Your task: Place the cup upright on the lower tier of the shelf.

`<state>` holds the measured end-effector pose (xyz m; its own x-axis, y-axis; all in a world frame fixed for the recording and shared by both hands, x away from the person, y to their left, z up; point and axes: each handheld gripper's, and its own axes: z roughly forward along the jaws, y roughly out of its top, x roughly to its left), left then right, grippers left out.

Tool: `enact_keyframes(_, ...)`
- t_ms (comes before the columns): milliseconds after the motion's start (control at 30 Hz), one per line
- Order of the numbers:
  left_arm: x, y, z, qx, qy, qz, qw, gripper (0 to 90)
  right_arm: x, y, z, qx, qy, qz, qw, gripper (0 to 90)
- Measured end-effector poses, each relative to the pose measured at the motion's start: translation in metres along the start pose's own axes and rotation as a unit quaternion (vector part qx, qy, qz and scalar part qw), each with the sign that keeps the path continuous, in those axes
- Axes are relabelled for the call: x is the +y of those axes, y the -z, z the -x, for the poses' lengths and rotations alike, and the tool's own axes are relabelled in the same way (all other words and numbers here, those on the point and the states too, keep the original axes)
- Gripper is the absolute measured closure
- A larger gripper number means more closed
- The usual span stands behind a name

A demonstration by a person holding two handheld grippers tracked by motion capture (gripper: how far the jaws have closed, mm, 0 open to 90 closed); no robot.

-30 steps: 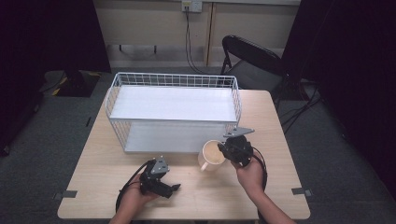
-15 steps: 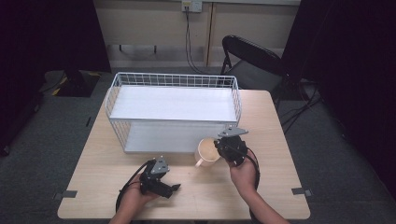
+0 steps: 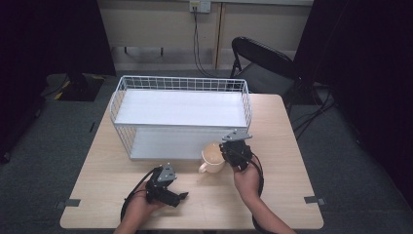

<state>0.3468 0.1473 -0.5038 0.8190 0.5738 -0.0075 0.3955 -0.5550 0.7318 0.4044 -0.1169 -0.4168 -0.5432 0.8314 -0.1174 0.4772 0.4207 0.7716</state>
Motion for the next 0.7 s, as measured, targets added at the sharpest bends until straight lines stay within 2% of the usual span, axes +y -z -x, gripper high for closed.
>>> enact_keyframes(200,0.0,0.0,0.0,0.0,0.0,0.0,1.0,8.1,0.0025,-0.0026,-0.0038,-0.007,-0.002,0.007,1.0,83.8)
enact_keyframes(700,0.0,0.0,0.0,0.0,0.0,0.0,1.0,8.1,0.0061,-0.0097,-0.0048,-0.034,-0.026,0.025,0.9988,83.8)
